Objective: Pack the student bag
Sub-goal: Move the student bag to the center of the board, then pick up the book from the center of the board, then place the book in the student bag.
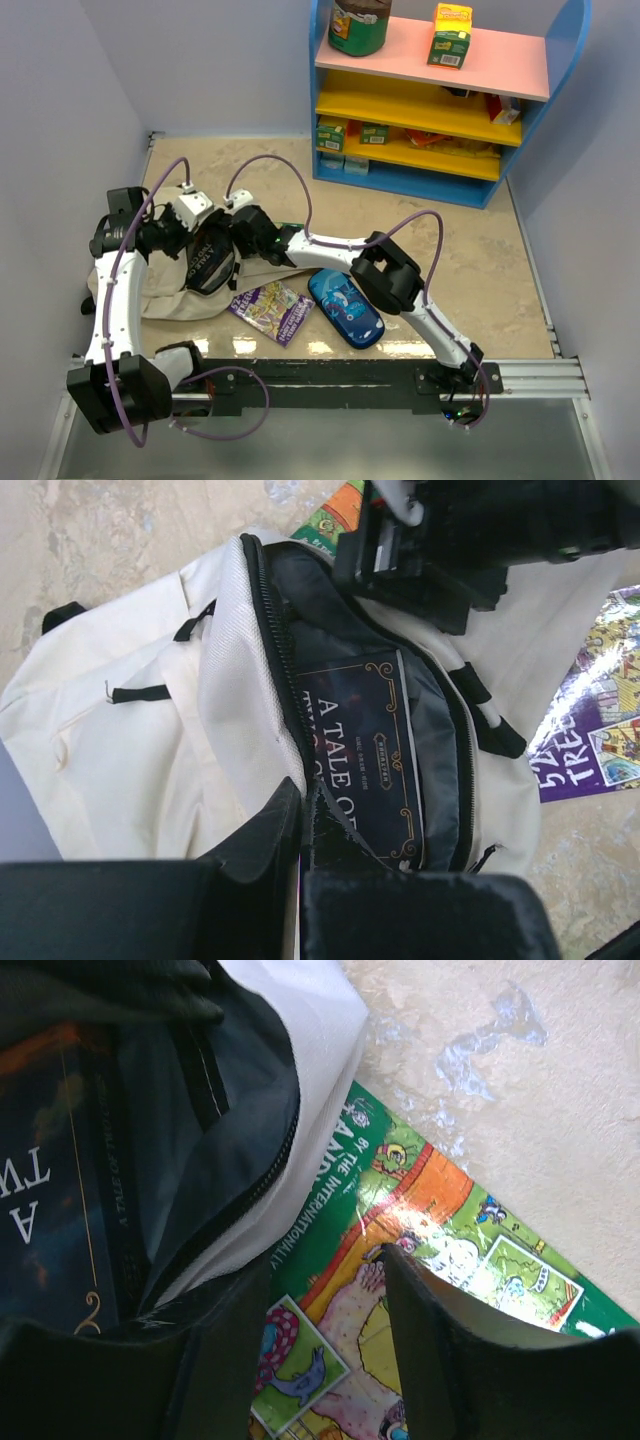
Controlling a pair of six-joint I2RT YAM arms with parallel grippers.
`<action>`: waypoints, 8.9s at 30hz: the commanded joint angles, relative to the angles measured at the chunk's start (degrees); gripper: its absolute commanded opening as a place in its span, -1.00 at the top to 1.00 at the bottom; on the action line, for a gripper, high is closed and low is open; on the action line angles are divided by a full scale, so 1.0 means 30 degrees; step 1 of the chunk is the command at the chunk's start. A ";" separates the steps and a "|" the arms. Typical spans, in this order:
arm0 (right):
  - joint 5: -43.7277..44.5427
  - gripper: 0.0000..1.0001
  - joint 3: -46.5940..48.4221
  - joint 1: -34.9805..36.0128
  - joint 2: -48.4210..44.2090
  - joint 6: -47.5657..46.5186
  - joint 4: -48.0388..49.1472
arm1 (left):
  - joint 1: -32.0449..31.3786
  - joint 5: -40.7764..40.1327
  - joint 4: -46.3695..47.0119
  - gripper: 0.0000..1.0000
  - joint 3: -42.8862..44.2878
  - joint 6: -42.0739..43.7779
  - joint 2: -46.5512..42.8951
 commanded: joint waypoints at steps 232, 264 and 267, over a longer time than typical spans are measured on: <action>-0.4799 1.00 -0.8457 0.1302 -0.6054 0.6782 0.6902 | 0.0124 0.7530 -0.6498 1.00 0.1527 0.6274 0.0150; -0.5443 1.00 -0.4594 0.1770 -0.3068 0.6167 0.6230 | 0.0125 0.7764 -0.7112 1.00 0.2171 0.6450 0.0326; -0.5327 0.65 -0.6082 0.1625 -0.3943 0.6196 0.6228 | 0.0153 0.7588 -0.7113 1.00 0.2201 0.6508 0.0268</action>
